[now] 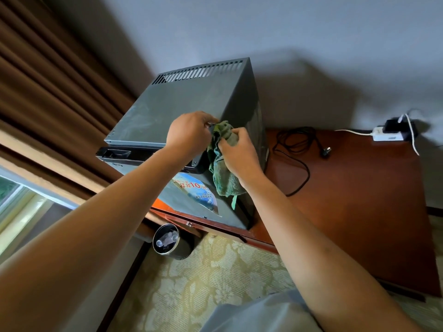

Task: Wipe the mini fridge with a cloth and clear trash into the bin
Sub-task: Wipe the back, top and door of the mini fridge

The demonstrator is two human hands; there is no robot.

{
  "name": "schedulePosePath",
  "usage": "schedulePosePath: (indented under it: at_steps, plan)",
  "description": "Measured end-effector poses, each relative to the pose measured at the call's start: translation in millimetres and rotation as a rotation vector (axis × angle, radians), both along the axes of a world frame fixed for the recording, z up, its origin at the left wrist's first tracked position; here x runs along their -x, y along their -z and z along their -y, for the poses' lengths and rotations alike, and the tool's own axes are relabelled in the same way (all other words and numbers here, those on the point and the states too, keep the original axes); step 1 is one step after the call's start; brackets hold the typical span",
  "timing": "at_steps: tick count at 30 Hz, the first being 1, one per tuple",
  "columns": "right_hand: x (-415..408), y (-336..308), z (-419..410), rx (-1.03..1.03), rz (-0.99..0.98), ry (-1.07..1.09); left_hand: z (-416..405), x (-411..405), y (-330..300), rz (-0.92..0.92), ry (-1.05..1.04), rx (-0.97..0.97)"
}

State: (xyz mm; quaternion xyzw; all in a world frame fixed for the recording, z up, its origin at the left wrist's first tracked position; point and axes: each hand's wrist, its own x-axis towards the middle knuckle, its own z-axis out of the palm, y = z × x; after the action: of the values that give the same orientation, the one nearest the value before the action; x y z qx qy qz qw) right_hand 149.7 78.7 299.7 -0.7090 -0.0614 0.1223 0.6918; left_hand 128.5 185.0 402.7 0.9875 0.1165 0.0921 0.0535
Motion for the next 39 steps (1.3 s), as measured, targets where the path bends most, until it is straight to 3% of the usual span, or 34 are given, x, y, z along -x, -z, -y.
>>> schedulePosePath:
  at_steps: [7,15,18,22,28,31,36,39]
  plan:
    - [12,61,3,0.046,-0.389,-0.002,2,3,7,-0.011,0.104,-0.035]
    - [-32,28,-5,-0.099,-0.203,0.095,10,-27,11,-0.059,0.181,-0.139]
    - [-37,60,-4,-0.047,-0.335,0.124,11,-41,12,-0.096,0.19,-0.201]
    - [-26,88,4,0.084,-0.525,-0.045,15,-58,14,-0.12,0.201,-0.262]
    - [-77,13,3,-0.06,-0.186,-0.008,19,-88,10,-0.098,0.165,-0.234]
    - [-83,28,-1,-0.04,-0.178,0.038,22,-92,13,-0.093,0.174,-0.245]
    - [-69,63,14,0.163,-0.443,-0.169,17,-94,23,-0.087,0.234,-0.365]
    - [-86,35,24,0.198,-0.398,-0.295,21,-97,24,-0.091,0.235,-0.39]
